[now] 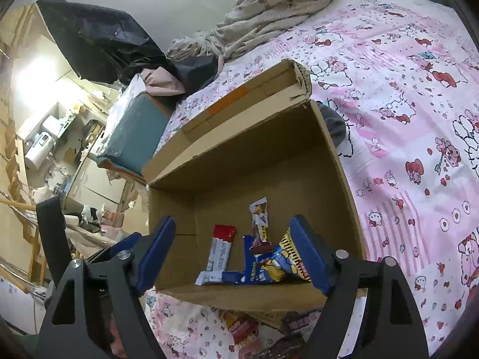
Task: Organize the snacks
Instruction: 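Lower both held snacks into the box and open both grippers, then grasp a red candy pack with the right gripper while the left grasps a white-red bar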
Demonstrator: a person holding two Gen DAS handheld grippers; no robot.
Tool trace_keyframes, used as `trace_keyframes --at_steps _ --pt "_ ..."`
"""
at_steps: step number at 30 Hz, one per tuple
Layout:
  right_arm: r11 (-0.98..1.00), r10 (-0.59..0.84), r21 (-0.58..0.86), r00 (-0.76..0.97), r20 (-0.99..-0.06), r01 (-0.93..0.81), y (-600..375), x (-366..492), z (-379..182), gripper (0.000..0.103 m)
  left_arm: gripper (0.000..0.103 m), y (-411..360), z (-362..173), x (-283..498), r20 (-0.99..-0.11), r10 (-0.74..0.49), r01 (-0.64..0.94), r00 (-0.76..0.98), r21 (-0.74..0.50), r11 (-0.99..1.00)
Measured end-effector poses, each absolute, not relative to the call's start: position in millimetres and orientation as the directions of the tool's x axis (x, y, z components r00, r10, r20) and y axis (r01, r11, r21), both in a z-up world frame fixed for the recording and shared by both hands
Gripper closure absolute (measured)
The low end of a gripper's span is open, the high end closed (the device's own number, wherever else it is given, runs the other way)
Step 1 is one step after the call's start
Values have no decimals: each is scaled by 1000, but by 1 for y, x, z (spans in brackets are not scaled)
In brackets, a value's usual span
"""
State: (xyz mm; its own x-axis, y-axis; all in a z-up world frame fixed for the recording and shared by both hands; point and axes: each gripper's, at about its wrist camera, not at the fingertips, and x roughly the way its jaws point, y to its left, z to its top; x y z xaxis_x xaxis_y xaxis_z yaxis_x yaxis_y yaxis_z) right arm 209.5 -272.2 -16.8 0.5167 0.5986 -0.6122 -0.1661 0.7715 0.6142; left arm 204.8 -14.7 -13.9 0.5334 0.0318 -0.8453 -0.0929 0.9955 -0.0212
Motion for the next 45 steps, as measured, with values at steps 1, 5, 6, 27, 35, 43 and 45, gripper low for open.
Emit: trace_keyframes --at_steps 1,5,6,27,35,43,45 --pt "771 599 614 518 -610 -168 -272 207 -14 20 24 -13 -12 201 -843 30 -92 537 -23 995" --pt "778 591 602 529 -609 -177 -272 197 -5 14 24 -3 -3 186 -828 3 -90 561 -58 994" --pt "782 587 598 532 -610 -176 -273 193 -2 14 24 0 1 180 -819 3 -93 574 -61 994" --pt "820 544 567 408 -733 -76 -284 124 -17 13 14 14 14 102 -798 -27 -122 602 -126 985" --pt "849 508 526 341 -791 -46 -283 104 -34 13 14 14 -3 95 -825 -35 -119 565 -124 985" --pt "886 445 463 262 -857 11 -299 99 -66 13 14 30 -21 92 -849 -39 -145 527 -135 980" --pt "897 430 442 197 -881 16 -296 99 -82 18 14 36 -26 92 -862 -46 -176 504 -154 972"
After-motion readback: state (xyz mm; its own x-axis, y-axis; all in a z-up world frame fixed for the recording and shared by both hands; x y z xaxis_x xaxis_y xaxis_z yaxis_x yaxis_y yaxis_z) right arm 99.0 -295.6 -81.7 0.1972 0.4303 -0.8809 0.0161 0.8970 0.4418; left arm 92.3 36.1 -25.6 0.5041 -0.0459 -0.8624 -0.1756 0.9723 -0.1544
